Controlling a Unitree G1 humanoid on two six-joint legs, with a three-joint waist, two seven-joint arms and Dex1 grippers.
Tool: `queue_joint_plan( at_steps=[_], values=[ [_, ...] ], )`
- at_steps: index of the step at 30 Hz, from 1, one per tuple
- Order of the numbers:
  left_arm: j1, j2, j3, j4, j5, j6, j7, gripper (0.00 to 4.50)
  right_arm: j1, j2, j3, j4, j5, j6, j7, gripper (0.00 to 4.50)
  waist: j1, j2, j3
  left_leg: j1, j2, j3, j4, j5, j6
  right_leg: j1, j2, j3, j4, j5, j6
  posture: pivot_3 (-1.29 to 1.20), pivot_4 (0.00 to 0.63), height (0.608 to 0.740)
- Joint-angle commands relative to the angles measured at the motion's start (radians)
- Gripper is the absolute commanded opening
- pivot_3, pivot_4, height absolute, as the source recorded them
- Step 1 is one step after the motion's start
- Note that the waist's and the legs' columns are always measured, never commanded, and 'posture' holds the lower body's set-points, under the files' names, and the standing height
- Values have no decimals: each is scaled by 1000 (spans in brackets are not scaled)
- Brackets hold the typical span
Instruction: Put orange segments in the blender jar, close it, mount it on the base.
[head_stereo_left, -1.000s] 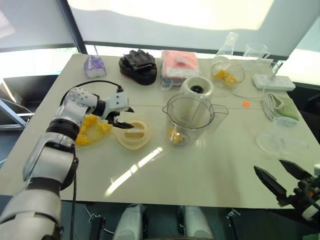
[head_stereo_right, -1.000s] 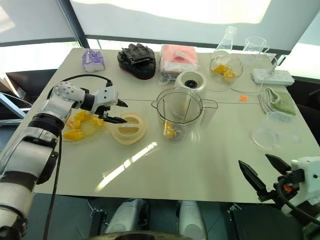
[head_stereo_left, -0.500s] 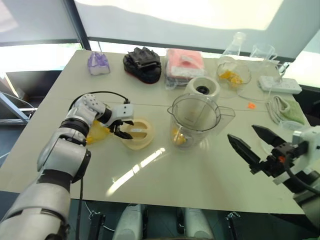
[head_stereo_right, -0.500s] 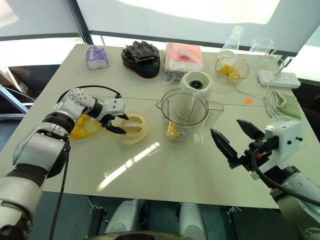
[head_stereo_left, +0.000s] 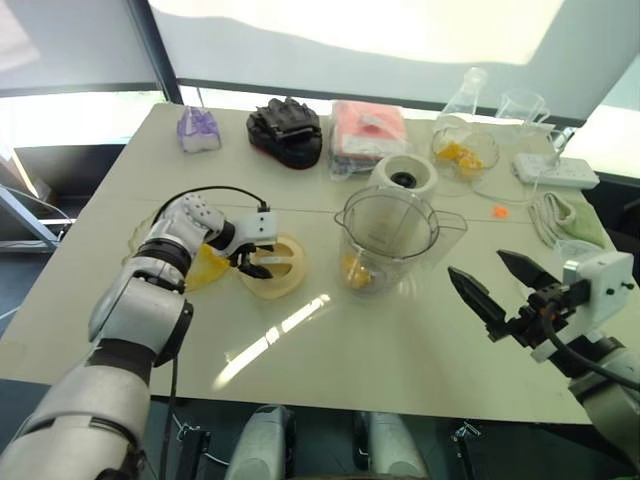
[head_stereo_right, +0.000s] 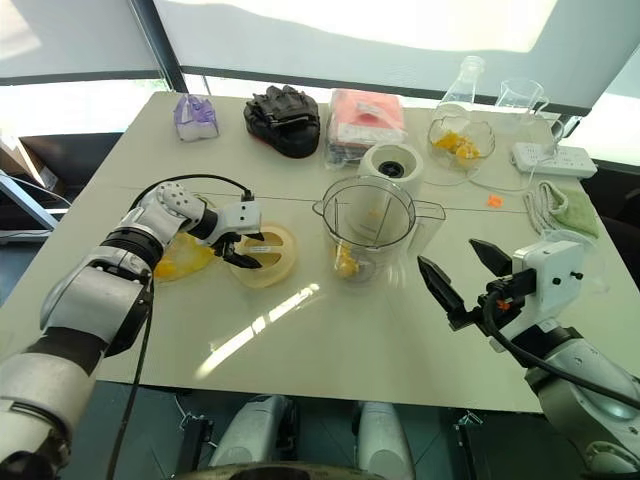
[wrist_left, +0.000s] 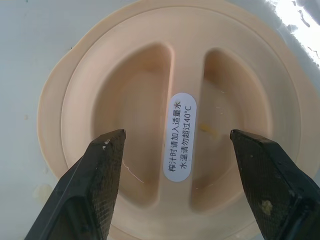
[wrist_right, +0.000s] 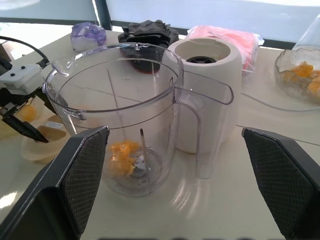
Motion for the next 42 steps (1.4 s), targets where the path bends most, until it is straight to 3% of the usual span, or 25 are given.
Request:
queue_joint_plan(
  at_steps=[1,20,42],
  values=[
    [-7,3,27,6,-7,2,-25,3490,9,19,-14,-11,-29,-23,10,4483,-1,0,0,0,0,0,0,0,0,0,0,0,0,0,-1,0,150,740],
    [-162,7,23,-9,31,-64,-144,3490,-62,76,52,49,-137,-20,56,4483,-2,0,0,0,0,0,1,0,0,-1,1,0,2,0,0,0,150,740],
    [-81,-115,-80,45,195,51,79,3490,-76,153,50,41,-225,-36,45,4483,-1,1,-2,2,0,0,1,0,0,1,1,0,3,0,0,0,150,740]
  ],
)
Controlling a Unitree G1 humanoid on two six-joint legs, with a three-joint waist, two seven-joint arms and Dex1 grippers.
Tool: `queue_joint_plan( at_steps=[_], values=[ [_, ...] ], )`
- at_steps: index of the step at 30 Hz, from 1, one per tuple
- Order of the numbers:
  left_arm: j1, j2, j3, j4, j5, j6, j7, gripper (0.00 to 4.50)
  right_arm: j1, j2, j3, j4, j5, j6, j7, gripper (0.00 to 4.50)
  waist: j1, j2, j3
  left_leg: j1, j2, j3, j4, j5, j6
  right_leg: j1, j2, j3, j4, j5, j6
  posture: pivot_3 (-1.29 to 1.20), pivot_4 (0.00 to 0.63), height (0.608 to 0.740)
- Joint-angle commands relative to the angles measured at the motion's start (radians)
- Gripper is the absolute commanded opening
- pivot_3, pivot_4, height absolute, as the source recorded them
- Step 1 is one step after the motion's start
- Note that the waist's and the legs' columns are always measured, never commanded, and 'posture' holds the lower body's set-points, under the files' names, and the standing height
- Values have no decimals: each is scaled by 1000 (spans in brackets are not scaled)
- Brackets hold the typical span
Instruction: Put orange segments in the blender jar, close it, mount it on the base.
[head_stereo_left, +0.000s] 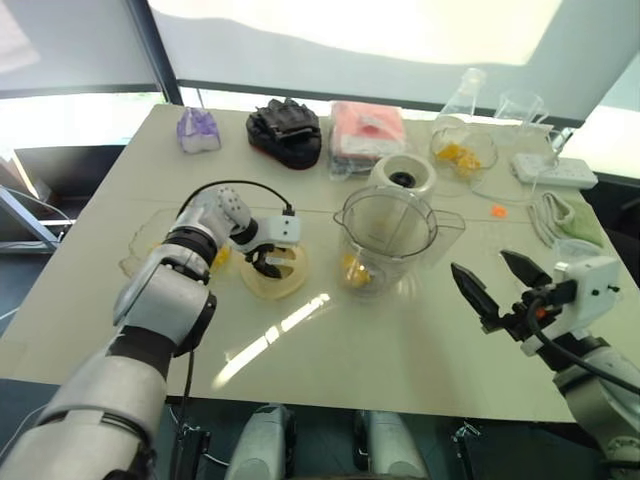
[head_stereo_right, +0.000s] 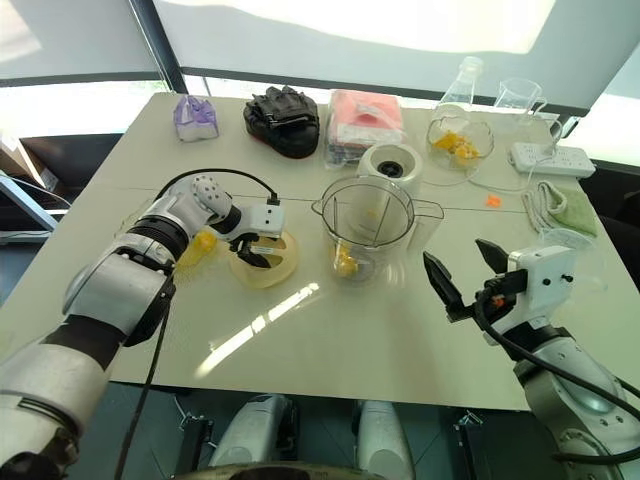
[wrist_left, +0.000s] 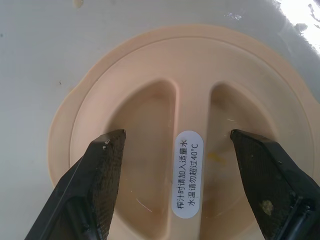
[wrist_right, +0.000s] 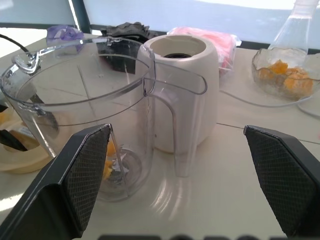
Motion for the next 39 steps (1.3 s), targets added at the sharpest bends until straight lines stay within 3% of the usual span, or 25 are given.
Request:
queue_joint_plan(
  at_steps=[1,2,5,10,19,24,30,39],
  values=[
    [7,-15,-15,7,24,20,31,3490,-7,11,-12,-18,-19,-27,-2,4483,0,0,-1,1,0,0,0,0,0,1,0,0,0,0,0,0,150,740],
    [8,-17,-15,7,25,21,34,3490,-6,15,-11,-18,-25,-28,-2,4483,0,1,-1,1,0,0,0,0,0,1,0,0,0,0,0,0,150,740],
    [11,-19,-11,7,24,22,37,2643,-6,25,-11,-20,-36,-29,-3,4500,0,1,-2,2,0,0,0,0,0,2,0,1,0,-1,-1,0,150,740],
    [13,-19,-3,6,18,16,32,243,-5,35,-5,-18,-51,-29,1,4500,-1,1,-3,2,0,0,0,0,0,2,0,1,1,-1,-2,0,150,740],
    [-4,-14,39,-10,-19,-11,89,247,28,30,-21,-4,-36,-14,58,4500,0,1,-4,3,0,0,0,0,0,2,0,1,1,-1,-2,0,150,740],
    [-102,11,109,-47,-94,-36,-10,247,106,6,-62,-11,11,8,120,4500,-1,0,-3,-1,0,0,0,0,0,-1,0,1,0,0,0,0,150,740],
    [-189,57,140,-71,-135,-78,-96,247,140,-47,-119,-15,71,27,169,4500,-1,1,-3,-3,0,1,0,0,0,-3,0,1,0,0,0,0,150,740],
    [-243,72,144,-68,-130,-99,-57,247,120,-173,-181,-25,221,97,195,4500,-2,1,-3,-2,0,0,0,0,0,-3,1,1,0,0,0,0,150,740]
  ],
)
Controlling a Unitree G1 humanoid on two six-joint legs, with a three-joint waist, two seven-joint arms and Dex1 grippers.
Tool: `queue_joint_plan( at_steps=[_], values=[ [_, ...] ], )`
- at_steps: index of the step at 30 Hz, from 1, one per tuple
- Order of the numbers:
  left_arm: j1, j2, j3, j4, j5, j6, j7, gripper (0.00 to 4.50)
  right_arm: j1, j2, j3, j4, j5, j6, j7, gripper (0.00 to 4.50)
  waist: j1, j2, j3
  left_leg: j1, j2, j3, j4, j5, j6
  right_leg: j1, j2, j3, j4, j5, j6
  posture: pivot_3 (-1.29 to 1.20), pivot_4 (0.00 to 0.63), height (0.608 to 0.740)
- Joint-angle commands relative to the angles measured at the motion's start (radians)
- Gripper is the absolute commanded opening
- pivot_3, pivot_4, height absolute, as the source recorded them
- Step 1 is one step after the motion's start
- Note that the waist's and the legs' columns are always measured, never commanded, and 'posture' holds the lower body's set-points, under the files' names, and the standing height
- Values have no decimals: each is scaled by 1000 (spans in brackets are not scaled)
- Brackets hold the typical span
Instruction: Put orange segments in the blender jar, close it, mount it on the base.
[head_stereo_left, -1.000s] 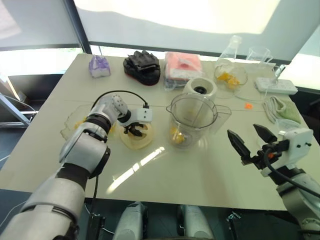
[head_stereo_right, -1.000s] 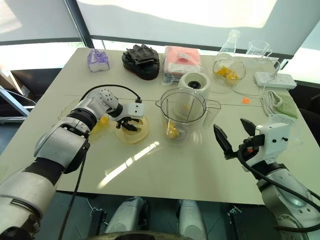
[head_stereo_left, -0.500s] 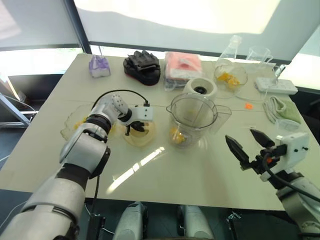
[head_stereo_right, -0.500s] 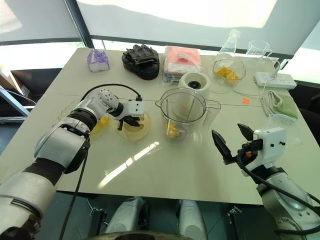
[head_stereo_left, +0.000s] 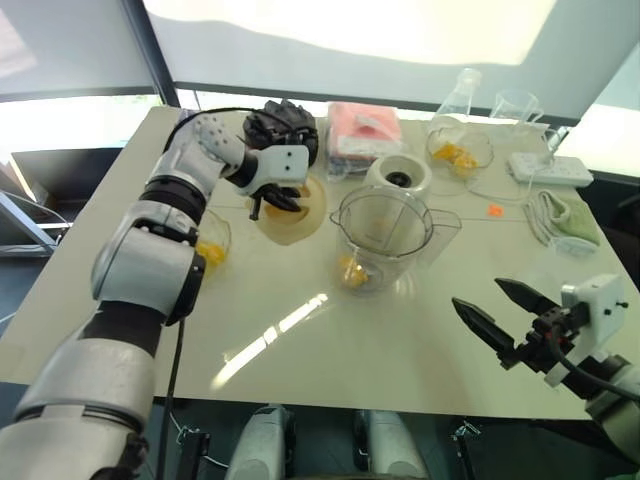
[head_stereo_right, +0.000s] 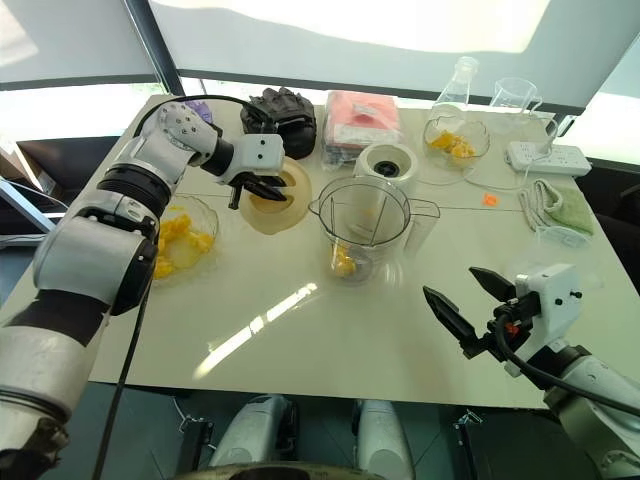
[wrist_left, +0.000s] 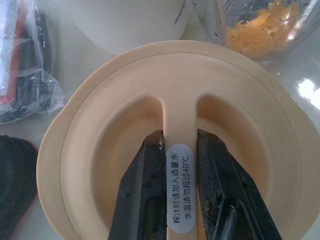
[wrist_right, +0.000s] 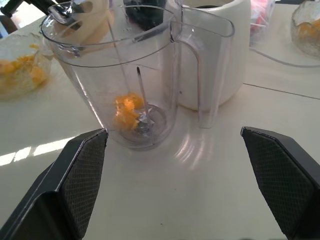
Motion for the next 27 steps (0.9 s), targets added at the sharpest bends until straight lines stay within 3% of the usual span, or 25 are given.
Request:
queue_joint_plan(
  at_steps=[1,13,22,27],
  values=[
    [-57,16,15,-11,-9,-17,27,247,-13,-33,-36,-29,56,15,0,4500,0,0,0,0,0,0,0,0,0,0,0,0,0,0,0,0,150,740],
    [-181,-9,53,-17,-53,20,44,247,-29,-136,-83,-1,174,67,20,4500,3,-2,1,-1,0,0,0,0,0,0,0,0,-1,0,0,0,150,740],
    [-310,-111,95,-55,-136,79,-110,247,-61,-106,-21,81,18,32,18,4500,0,-2,1,-1,-1,0,0,0,0,0,0,0,-2,0,0,0,150,740],
    [-342,-178,94,-67,-166,139,-217,247,-102,-40,75,110,-109,-26,2,4500,0,-2,1,-1,-1,0,0,0,0,-1,1,0,-1,-1,-2,0,150,740]
  ],
)
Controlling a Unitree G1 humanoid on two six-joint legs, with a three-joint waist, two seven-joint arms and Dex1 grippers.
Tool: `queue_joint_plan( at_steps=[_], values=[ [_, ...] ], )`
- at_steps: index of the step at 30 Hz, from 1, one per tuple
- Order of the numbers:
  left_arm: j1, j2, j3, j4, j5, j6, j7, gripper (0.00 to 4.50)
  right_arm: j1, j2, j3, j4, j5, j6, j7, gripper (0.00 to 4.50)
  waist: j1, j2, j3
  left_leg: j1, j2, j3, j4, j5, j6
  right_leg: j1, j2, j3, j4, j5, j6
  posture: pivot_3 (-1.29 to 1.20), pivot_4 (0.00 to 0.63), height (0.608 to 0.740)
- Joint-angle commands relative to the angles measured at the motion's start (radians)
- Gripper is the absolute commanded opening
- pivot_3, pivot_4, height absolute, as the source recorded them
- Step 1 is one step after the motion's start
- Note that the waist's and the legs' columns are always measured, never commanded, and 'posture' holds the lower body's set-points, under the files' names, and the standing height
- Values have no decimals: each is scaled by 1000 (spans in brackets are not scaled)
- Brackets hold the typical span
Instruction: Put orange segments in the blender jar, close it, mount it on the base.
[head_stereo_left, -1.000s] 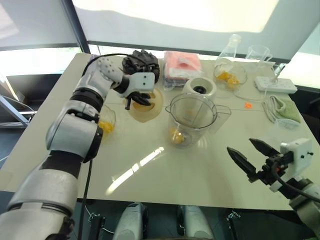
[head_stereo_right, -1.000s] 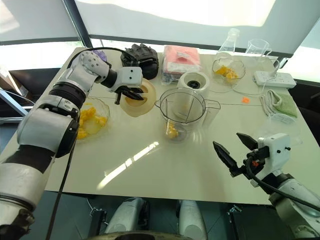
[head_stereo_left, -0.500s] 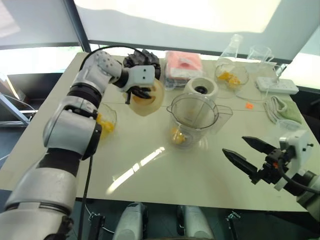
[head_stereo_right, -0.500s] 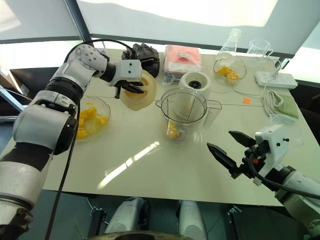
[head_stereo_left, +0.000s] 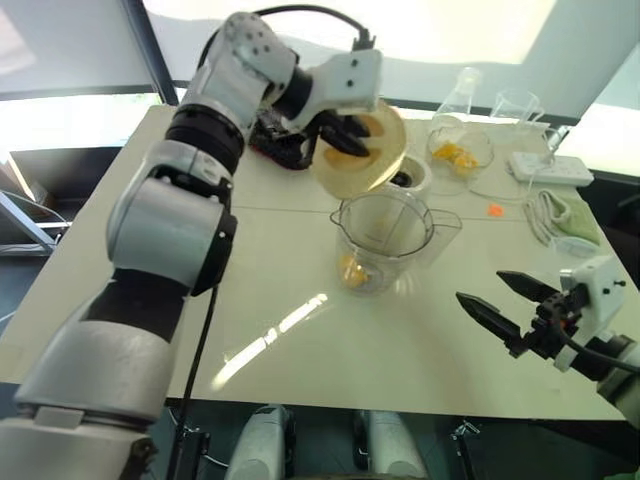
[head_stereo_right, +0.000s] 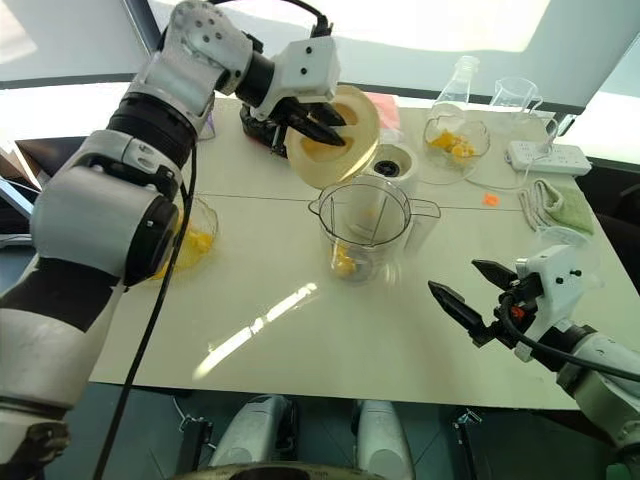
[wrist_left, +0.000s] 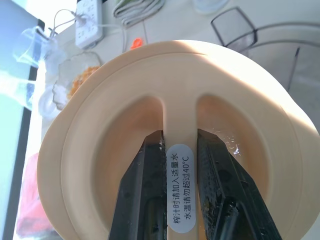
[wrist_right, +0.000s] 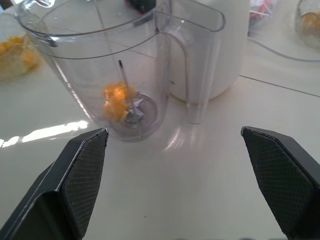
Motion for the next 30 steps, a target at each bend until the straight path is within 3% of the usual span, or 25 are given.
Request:
queue_joint_plan(
  at_steps=[1,11,21,30],
  values=[
    [-49,-40,10,-38,-38,41,-84,247,-40,45,69,11,-90,-59,-18,4500,0,0,0,0,0,0,0,0,0,0,0,0,0,0,0,0,150,740],
    [-83,-96,-46,-42,-30,12,-159,247,-68,168,214,11,-245,-117,-51,4500,0,0,0,-1,0,0,0,0,0,-1,0,1,0,-1,-1,0,150,740],
    [-66,-165,-184,-6,-20,56,-159,247,-56,245,233,3,-313,-155,-63,4500,0,0,0,-1,0,0,0,0,0,-1,0,1,0,-1,-1,0,150,740],
    [-22,-214,-217,31,25,88,-159,247,-72,287,252,9,-363,-171,-80,4500,0,1,-1,0,0,0,0,0,0,-1,0,1,0,-1,-2,0,150,740]
  ],
)
